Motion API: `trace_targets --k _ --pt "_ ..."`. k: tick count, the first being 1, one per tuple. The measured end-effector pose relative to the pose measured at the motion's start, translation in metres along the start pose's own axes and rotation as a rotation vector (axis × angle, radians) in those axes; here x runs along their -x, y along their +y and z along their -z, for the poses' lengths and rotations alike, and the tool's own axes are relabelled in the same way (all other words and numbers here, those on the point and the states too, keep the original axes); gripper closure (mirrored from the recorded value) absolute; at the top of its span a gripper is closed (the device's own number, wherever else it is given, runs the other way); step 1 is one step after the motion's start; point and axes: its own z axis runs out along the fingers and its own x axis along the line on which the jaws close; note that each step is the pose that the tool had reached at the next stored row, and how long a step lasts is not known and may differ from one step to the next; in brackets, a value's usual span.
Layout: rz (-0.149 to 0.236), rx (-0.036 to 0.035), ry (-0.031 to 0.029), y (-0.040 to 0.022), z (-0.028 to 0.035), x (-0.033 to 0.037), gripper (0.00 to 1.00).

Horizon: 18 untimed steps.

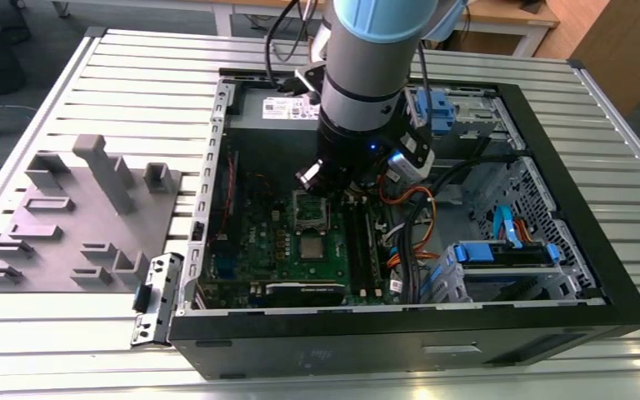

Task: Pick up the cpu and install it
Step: 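Close the cpu cover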

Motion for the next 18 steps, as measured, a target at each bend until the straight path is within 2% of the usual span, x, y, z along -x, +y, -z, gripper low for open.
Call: trace_targets --k 11,18 --pt "0.062 0.0019 0.0045 -0.0012 0.0006 -0.0007 0.89" --pt "0.086 0.0026 0.0065 -0.002 0.0013 -0.0013 0.89"
